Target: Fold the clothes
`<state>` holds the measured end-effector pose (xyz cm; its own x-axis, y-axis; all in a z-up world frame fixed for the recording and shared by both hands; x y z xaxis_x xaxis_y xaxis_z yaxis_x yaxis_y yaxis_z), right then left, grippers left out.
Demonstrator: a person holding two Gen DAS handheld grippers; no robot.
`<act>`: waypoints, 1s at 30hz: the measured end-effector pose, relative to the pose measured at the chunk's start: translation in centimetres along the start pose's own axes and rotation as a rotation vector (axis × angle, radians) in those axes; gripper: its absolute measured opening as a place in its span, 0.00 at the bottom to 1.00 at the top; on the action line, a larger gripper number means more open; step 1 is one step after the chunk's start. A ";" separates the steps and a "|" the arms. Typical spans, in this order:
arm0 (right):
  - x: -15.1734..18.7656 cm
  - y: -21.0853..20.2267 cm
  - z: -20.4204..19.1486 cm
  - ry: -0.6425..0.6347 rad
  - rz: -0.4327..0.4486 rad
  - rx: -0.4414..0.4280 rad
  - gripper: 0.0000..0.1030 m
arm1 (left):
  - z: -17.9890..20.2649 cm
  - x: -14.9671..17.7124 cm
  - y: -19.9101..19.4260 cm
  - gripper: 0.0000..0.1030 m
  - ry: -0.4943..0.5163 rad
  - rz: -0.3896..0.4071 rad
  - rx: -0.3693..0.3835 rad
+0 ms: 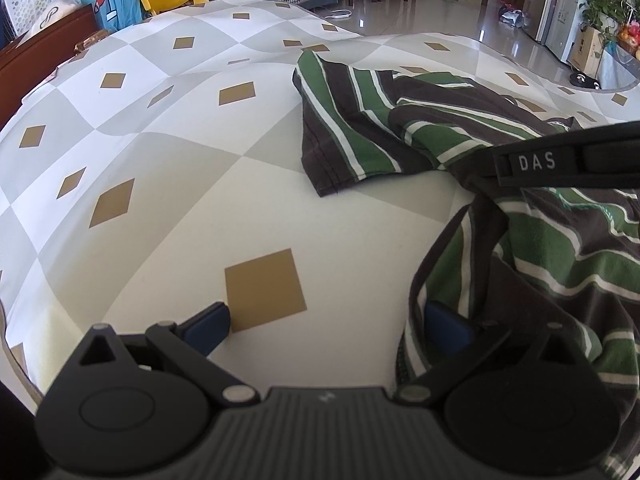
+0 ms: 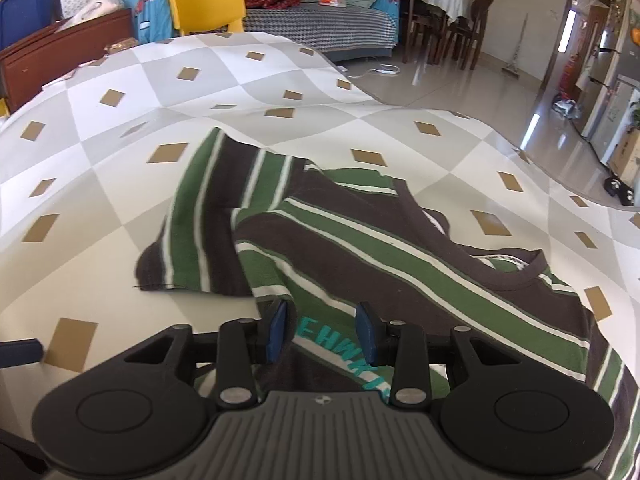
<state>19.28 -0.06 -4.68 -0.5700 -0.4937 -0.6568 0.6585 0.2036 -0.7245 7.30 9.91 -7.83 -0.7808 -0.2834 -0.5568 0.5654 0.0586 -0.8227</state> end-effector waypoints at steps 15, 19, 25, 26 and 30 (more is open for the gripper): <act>-0.9 -2.5 1.9 0.133 0.039 0.013 0.34 | -2.5 1.0 -1.0 1.00 -0.076 -0.034 -0.005; -0.8 -4.8 0.3 0.164 0.057 -0.118 0.34 | -2.9 0.8 -1.6 1.00 -0.095 -0.019 -0.002; 1.3 -4.8 -3.7 0.084 -0.002 -0.188 0.34 | -3.2 0.5 -3.0 1.00 -0.073 0.029 -0.037; 1.7 -4.9 -4.4 0.071 -0.011 -0.199 0.34 | -3.2 0.5 -3.1 1.00 -0.069 0.030 -0.040; 3.1 -4.9 -6.9 0.020 -0.050 -0.239 0.35 | -3.5 1.4 -3.1 1.00 -0.086 0.003 -0.016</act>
<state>10.94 3.24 -4.61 -0.6101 -0.4923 -0.6208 0.4950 0.3749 -0.7839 3.52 12.65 -6.43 -0.7533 -0.3639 -0.5479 0.5629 0.0743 -0.8232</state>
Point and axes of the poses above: each gripper's, at about its wrist camera, not at the fingertips, and y roughly the way its jaws point, z to its right, x to its underside, the point moved 8 cm from there along y, roughly the way its jaws point, and after that the axes turned 9 degrees about x, right-handed, at the moved point
